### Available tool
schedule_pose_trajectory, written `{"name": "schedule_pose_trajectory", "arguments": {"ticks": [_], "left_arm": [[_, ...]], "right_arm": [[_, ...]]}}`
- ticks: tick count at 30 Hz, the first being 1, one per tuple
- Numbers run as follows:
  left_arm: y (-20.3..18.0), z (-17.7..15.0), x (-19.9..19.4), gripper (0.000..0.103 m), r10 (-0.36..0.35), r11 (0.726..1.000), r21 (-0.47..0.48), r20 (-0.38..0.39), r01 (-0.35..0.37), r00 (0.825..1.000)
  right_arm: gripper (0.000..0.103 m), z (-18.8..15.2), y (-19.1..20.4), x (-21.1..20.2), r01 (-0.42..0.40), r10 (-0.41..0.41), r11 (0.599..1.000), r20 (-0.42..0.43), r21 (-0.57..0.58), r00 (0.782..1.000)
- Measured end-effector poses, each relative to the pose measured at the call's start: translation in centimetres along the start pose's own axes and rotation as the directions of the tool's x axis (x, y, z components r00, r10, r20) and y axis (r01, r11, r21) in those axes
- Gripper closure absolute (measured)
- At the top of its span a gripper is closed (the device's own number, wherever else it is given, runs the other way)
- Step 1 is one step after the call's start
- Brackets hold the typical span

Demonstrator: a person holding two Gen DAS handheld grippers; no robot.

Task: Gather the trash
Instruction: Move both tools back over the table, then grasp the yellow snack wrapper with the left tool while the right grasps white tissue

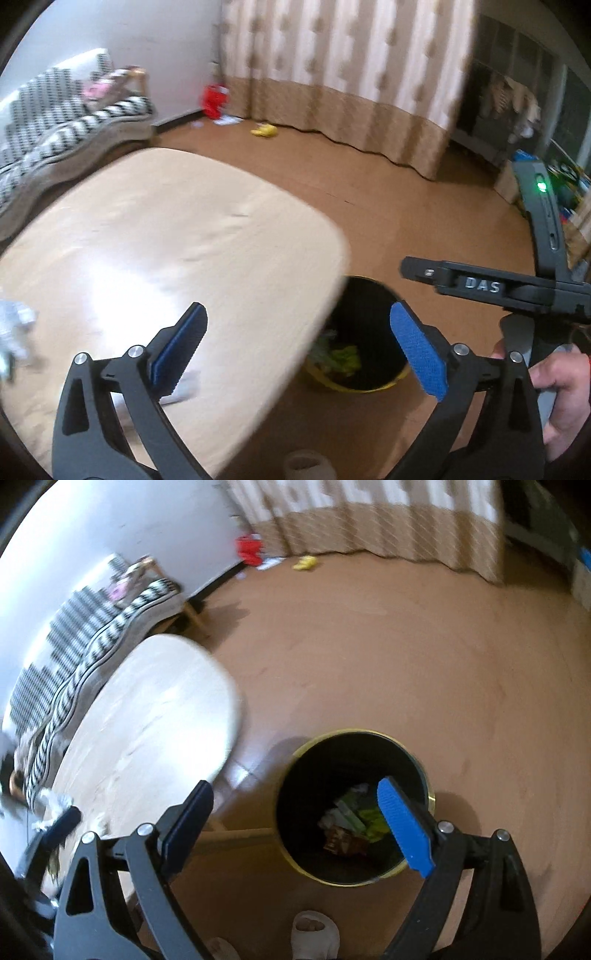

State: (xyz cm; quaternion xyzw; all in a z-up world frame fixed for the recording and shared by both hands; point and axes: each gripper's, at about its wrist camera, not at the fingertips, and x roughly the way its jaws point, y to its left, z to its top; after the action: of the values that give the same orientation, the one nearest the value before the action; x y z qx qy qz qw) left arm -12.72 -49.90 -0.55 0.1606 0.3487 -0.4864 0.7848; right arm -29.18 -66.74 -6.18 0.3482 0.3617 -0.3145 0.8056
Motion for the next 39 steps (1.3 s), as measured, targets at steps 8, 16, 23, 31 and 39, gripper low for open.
{"name": "schedule_pose_trajectory", "arguments": {"ticks": [8, 16, 23, 31, 39], "left_arm": [[15.5, -3.5, -8.5, 0.007, 0.274, 0.939, -0.215, 0.005, -0.267, 0.962], [29.7, -10.7, -16.9, 0.007, 0.478, 0.805, -0.378, -0.043, -0.457, 0.877], [36.8, -16.8, -18.9, 0.007, 0.485, 0.797, -0.352, -0.112, -0.491, 0.867], [37.9, -18.2, -15.5, 0.007, 0.425, 0.855, -0.267, -0.135, -0.446, 0.895], [38.2, -17.8, -12.8, 0.022, 0.404, 0.867, -0.237, -0.179, -0.438, 0.897]], "right_arm": [[0.012, -2.9, 16.3, 1.2, -0.145, 0.131, 0.943, -0.068, -0.301, 0.989], [0.012, -9.3, 31.3, 2.3, -0.27, 0.209, 0.811, -0.174, -0.519, 0.962], [0.012, -12.8, 39.1, 4.3, -0.301, 0.205, 0.757, -0.228, -0.58, 0.952], [0.012, -14.1, 42.6, 7.5, -0.283, 0.158, 0.748, -0.253, -0.601, 0.954], [0.012, -14.2, 43.1, 8.7, -0.27, 0.133, 0.732, -0.259, -0.625, 0.957]]}}
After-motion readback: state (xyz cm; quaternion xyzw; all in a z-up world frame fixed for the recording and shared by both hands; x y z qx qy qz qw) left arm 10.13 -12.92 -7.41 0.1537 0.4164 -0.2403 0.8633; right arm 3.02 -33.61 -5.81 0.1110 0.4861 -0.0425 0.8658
